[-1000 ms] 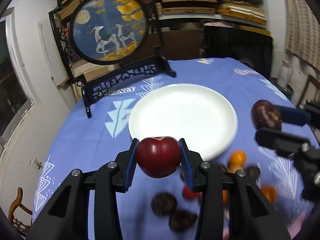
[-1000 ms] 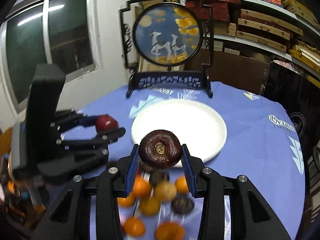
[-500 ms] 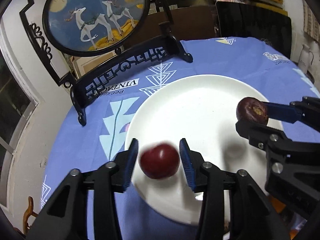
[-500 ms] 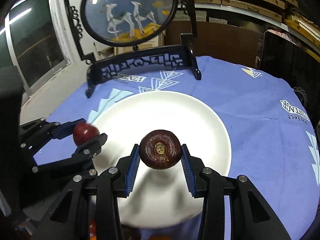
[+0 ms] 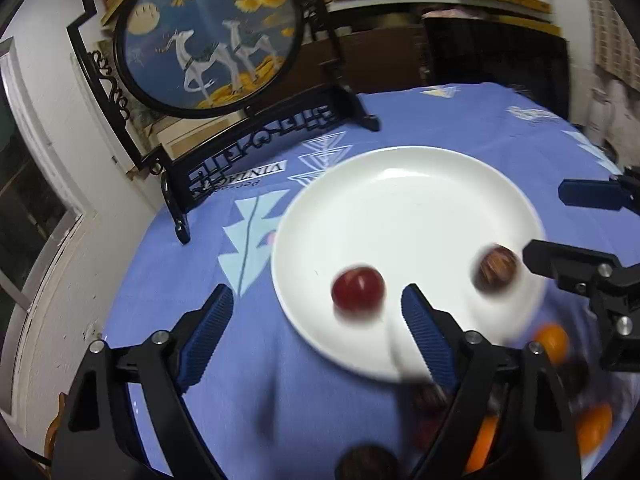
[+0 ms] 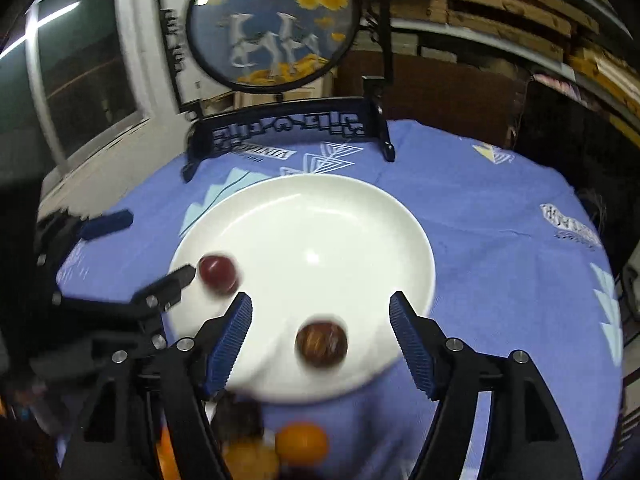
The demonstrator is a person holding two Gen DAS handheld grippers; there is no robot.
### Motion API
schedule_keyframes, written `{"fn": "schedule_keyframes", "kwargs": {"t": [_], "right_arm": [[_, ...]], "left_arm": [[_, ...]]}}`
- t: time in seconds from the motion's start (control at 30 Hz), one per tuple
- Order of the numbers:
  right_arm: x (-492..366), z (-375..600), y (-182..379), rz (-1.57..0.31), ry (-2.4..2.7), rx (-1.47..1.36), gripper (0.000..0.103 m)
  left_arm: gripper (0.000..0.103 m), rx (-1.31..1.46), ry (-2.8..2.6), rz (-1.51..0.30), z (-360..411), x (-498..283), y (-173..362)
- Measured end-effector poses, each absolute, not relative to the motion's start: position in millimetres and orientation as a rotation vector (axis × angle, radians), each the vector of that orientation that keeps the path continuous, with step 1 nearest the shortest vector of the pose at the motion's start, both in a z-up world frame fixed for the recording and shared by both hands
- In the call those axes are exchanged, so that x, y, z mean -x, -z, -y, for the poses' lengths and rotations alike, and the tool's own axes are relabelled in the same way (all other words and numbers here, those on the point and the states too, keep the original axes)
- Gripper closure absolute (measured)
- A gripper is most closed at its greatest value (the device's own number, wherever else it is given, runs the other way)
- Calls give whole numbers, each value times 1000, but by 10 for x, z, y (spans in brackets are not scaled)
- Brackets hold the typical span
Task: Organize fruits
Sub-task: 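Grasp a dark red plum with the left tool while the right tool grasps an orange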
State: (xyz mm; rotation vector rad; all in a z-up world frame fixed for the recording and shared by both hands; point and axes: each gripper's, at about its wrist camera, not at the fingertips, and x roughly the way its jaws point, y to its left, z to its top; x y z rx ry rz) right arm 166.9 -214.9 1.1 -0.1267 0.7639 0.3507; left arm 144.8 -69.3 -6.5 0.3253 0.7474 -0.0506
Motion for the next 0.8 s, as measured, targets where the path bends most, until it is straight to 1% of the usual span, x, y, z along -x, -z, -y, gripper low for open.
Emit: {"fn": "schedule_keyframes", "kwargs": {"t": [0.07,0.17,0.2,0.37,0.5,0.63,0.8], "right_arm": [[-1394,2194,-32,-753,-361,178,29],[-970,2282,-37,-739,-374,241,21],[-850,2311,-31,-737,-381,252,20],[-266,2457,124,-750,-419,311,20],[-43,2542,301,-790,-425,318,20],[24,2601,392,-817,-443,267,20],[9,2563,466,-840,-472,244,20]], "left_arm": [[17,-330,91,-737,706,-1233,33],[13,-337,162,-716,727,-879,-2],[11,-339,195,-711,732,-740,-7],[9,-320,377,-745,787,-187,114],[9,-368,467,-781,942,121,347],[9,-409,514,-821,1070,274,559],[9,-424,516,-848,1134,216,680]]}}
